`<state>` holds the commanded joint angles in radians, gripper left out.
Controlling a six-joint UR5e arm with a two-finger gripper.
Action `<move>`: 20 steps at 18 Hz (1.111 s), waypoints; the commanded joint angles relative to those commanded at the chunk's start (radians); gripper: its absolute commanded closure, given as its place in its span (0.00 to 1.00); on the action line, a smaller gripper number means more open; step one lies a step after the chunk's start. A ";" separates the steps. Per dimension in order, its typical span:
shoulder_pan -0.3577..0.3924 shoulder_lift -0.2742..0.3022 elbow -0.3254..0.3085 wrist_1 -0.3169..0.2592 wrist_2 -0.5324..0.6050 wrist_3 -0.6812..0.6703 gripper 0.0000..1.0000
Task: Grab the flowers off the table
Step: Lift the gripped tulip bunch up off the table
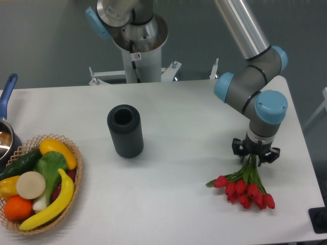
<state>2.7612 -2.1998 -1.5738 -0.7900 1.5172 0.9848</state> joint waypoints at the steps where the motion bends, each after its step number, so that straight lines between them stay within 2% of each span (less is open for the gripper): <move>1: 0.003 0.008 -0.006 -0.003 -0.008 0.000 1.00; 7: 0.041 0.080 0.001 -0.011 -0.019 0.003 1.00; 11: 0.071 0.094 0.040 -0.015 -0.025 0.011 1.00; 12: 0.071 0.094 0.058 -0.037 -0.022 0.014 1.00; 14: 0.071 0.097 0.101 -0.125 -0.019 0.038 1.00; 17: 0.061 0.095 0.176 -0.271 -0.008 0.181 1.00; 19: 0.060 0.097 0.210 -0.328 0.006 0.195 1.00; 20: 0.057 0.097 0.216 -0.337 0.006 0.195 1.00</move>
<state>2.8180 -2.1031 -1.3576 -1.1274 1.5232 1.1796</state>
